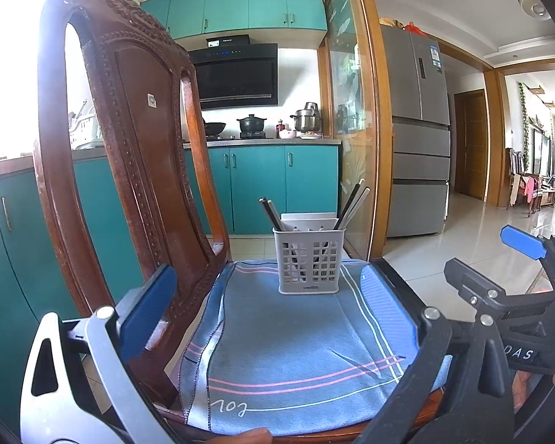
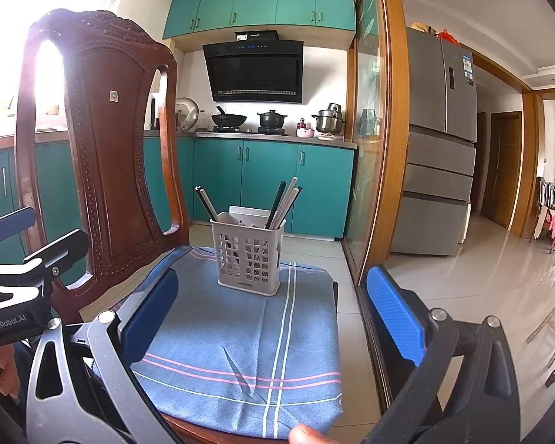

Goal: Organize utensils

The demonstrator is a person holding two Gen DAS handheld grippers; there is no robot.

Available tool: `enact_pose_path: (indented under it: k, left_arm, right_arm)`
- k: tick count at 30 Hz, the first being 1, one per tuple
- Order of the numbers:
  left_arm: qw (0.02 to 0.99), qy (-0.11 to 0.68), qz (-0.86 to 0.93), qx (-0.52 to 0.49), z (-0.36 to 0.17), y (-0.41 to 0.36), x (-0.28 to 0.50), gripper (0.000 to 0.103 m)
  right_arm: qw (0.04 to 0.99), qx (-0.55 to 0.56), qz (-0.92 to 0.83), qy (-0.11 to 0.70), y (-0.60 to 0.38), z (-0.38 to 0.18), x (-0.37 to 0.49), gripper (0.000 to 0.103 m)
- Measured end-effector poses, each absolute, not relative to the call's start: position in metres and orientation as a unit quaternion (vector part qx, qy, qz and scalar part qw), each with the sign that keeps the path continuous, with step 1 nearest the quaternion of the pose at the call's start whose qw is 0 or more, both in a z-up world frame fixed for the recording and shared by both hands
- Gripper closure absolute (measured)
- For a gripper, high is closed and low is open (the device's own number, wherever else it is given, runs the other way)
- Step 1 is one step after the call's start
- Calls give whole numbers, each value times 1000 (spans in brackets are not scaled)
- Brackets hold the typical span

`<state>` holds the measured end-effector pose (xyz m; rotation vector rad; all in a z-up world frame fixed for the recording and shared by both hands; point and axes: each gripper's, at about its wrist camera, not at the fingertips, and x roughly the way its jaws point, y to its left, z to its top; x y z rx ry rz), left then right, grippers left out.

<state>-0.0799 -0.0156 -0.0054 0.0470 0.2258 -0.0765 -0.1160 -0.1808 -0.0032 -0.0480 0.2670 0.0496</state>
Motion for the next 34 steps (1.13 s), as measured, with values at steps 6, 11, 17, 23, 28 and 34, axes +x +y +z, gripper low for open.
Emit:
enact_pose_path:
  k: [6, 11, 17, 23, 28, 34]
  left_arm:
    - [992, 114, -43, 20, -6, -17, -80, 4]
    - [992, 115, -40, 22, -7, -19, -81, 4]
    - [992, 115, -42, 28, -7, -21, -79, 4]
    - [992, 117, -40, 23, -10, -22, -79, 4]
    - [991, 128, -46, 20, -11, -21, -73, 4]
    - [989, 138, -48, 21, -13, -21, -65, 4]
  right_arm:
    - [990, -24, 25, 134, -181, -4, -116, 3]
    - [990, -24, 27, 135, -183, -5, -116, 3]
    - [990, -23, 26, 140, -184, -8, -113, 3]
    - [989, -22, 29, 143, -188, -10, -111, 3]
    - [988, -20, 29, 147, -190, -11, -107, 3]
    - [987, -17, 30, 155, -193, -14, -100, 3]
